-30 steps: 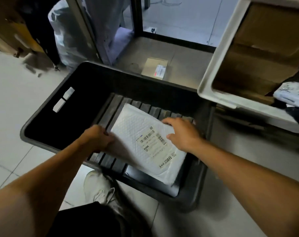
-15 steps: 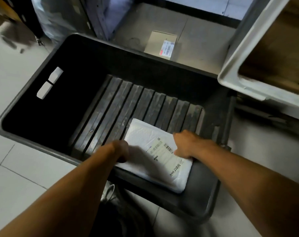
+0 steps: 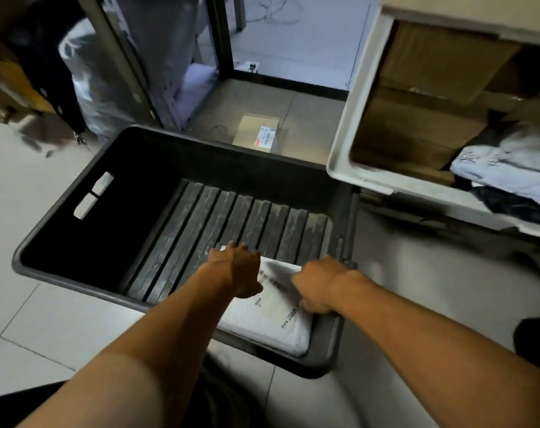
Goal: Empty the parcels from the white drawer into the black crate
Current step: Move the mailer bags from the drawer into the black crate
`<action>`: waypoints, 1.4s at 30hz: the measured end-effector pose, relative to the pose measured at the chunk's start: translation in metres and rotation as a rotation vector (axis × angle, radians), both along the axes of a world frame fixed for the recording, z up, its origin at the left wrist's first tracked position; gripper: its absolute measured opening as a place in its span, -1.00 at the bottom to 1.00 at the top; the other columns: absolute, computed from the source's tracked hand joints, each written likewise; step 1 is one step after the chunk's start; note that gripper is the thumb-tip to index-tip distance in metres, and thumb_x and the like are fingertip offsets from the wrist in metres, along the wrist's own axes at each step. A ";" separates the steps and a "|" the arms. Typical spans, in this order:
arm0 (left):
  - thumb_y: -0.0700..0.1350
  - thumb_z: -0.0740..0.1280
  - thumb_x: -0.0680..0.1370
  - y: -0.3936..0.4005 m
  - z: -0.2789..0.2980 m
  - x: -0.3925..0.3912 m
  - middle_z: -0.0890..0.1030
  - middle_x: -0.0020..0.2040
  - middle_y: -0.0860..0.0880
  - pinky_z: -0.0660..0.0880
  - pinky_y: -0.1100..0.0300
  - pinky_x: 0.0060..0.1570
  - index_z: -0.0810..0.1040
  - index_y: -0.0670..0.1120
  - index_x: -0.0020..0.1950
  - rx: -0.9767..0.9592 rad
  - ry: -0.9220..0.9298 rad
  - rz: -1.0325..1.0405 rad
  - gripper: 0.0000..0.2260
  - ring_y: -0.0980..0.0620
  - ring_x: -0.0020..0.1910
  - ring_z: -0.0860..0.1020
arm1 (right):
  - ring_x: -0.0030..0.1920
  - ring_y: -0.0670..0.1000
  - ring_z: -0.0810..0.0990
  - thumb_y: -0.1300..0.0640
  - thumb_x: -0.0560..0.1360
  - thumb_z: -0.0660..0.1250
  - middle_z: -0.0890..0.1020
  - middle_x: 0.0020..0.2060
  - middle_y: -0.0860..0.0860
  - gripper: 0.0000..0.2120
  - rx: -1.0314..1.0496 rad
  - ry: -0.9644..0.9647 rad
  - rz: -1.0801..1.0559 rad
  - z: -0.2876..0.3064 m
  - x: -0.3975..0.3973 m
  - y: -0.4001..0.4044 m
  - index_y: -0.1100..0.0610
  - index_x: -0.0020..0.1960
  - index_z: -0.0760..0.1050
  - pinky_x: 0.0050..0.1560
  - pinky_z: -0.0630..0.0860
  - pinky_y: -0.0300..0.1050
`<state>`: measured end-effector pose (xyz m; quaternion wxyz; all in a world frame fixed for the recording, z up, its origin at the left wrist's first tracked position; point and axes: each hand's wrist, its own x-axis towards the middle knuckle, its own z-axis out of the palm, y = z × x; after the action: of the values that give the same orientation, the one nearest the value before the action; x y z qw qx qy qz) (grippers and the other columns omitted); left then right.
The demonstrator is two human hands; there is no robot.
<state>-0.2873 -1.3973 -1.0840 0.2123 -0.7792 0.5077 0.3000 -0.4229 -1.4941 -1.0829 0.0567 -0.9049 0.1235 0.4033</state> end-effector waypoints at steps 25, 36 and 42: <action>0.30 0.06 0.63 -0.178 0.144 -0.182 -0.16 0.65 -0.04 -0.02 -0.24 0.53 -0.09 0.05 0.65 -0.564 -0.069 -0.414 -0.32 -0.08 0.62 -0.18 | 0.58 0.17 0.11 -0.02 0.65 0.18 0.16 0.59 0.12 -0.43 -0.585 -0.554 -0.689 0.138 -0.246 -0.164 0.08 0.60 0.12 0.52 0.18 0.11; 0.29 0.06 0.63 -0.242 0.105 -0.183 -0.09 0.65 -0.03 -0.01 -0.21 0.54 -0.05 0.05 0.64 -0.545 0.038 -0.398 -0.33 -0.07 0.62 -0.13 | 0.23 0.20 0.54 0.29 0.50 0.22 0.62 0.23 0.09 -0.54 -0.671 -0.766 -0.691 0.114 -0.232 -0.227 0.09 0.38 0.51 0.10 0.51 0.03; 0.27 0.10 0.62 -0.239 0.102 -0.175 0.30 0.55 -0.12 0.24 -0.13 0.47 0.27 -0.05 0.54 -0.725 0.142 -0.276 -0.41 -0.15 0.56 0.19 | 0.13 0.29 0.58 0.33 0.55 0.18 0.64 0.14 0.16 -0.60 -0.681 -0.961 -0.786 0.136 -0.235 -0.223 0.14 0.34 0.52 0.01 0.52 0.12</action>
<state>-0.4626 -1.6364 -0.9821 -0.0738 -0.7053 0.6942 0.1233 -0.6579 -1.7173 -0.9464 -0.0398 -0.8387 0.5215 -0.1518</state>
